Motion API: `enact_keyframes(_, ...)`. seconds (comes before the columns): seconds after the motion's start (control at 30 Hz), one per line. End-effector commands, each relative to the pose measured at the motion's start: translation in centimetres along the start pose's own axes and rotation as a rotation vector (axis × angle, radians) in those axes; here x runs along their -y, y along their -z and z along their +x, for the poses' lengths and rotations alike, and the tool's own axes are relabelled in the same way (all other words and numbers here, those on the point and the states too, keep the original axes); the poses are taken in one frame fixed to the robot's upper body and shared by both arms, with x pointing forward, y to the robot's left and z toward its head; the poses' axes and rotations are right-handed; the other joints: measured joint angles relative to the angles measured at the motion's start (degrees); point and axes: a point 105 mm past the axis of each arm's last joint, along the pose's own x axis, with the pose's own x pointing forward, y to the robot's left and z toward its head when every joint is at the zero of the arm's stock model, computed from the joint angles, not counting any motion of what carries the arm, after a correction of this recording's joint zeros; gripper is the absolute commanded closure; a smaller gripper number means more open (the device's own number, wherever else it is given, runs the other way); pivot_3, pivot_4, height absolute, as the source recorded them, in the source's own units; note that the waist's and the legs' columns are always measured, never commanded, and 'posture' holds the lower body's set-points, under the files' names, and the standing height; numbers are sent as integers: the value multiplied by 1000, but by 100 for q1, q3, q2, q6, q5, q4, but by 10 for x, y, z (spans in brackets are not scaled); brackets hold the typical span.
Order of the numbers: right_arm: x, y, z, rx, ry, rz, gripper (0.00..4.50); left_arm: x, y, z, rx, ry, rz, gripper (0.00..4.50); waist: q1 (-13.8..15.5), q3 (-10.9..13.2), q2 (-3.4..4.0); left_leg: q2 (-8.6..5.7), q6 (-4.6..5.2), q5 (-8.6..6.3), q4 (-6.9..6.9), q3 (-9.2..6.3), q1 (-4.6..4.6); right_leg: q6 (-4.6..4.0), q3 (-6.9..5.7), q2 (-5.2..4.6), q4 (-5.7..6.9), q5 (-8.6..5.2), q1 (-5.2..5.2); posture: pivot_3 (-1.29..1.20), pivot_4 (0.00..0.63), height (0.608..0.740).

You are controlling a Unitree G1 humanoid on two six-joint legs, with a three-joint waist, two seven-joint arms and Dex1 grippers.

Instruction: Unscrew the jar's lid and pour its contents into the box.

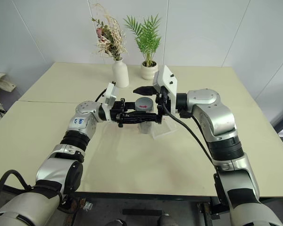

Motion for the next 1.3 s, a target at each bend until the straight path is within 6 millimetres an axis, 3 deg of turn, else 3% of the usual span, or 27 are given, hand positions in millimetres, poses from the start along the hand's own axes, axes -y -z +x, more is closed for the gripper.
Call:
enact_keyframes(0.03, -1, -14, -2, 21, 2, -43, 104, 1, -5, 1, -3, 11, 40, 2254, 0, 0, 0, 0, 0, 0, 0, 0, 0, 0, 0, 0, 0, 0, 0, 0, 150, 740)
enact_keyframes(0.6, 13, -8, 1, 9, -16, -18, 104, 5, -8, 5, 8, 53, 52, 2254, -2, 0, 0, 0, 0, 0, 0, 1, 0, 0, 0, 1, 0, 0, 0, 0, 150, 740)
enact_keyframes(1.3, 21, -2, -28, -68, 58, -26, 104, 1, -8, -6, 18, -10, 45, 2254, -3, 0, 1, 0, 0, 0, 0, 1, 0, 0, 0, 0, 0, 0, 0, 0, 150, 740)
